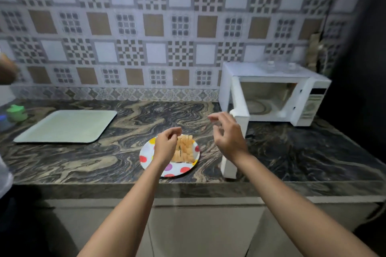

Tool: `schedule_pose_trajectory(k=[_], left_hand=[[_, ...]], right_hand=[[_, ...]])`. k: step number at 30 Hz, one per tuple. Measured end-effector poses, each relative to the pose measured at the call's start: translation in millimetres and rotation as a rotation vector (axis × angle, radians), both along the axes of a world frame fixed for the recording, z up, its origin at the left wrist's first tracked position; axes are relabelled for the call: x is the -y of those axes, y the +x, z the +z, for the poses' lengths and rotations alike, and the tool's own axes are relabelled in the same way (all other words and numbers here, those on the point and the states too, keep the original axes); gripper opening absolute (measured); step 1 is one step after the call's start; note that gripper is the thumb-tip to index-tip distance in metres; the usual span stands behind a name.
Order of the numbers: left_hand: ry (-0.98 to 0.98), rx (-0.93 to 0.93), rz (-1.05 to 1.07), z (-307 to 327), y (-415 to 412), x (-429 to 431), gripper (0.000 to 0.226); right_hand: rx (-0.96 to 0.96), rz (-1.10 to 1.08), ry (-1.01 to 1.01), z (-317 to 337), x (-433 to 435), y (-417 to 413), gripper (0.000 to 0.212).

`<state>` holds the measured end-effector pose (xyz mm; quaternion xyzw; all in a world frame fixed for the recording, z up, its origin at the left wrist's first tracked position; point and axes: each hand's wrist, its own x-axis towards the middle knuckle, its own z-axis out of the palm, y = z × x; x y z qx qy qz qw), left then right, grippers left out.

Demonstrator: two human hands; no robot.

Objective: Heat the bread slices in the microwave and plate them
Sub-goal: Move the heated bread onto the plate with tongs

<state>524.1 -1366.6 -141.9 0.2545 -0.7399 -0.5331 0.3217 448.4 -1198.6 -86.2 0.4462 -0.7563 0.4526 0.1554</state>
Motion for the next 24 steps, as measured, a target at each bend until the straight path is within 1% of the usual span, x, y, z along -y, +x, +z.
schedule_pose_trajectory(k=[3,8,11,14,17,18,20,22,24], left_hand=[[0.018,-0.095,-0.061,26,-34,-20,0.03],[0.0,-0.136,-0.16,50,-87,-44,0.031],[0.064,-0.169,-0.249,50,-119,-52,0.028],[0.181,-0.208,-0.349,47,-153,-59,0.027],[0.233,-0.226,-0.398,53,-186,-71,0.028],[0.222,-0.221,-0.416,55,-198,-75,0.029],[0.127,-0.196,-0.466,58,-222,-86,0.027],[-0.017,-0.17,-0.491,56,-243,-97,0.025],[-0.174,-0.171,-0.48,52,-258,-110,0.023]], right_hand=[[-0.113,-0.148,-0.022,23,-15,-16,0.027],[-0.088,-0.3,0.2,13,-18,-43,0.038],[-0.128,-0.313,0.242,4,-15,-56,0.04],[-0.186,-0.3,0.222,0,-20,-71,0.043],[-0.264,-0.26,0.202,-4,-35,-86,0.048],[-0.281,-0.257,0.191,-6,-41,-91,0.047],[-0.32,-0.266,0.163,-9,-54,-103,0.041],[-0.358,-0.308,0.126,-12,-69,-118,0.035],[-0.39,-0.396,0.085,-16,-88,-136,0.032]])
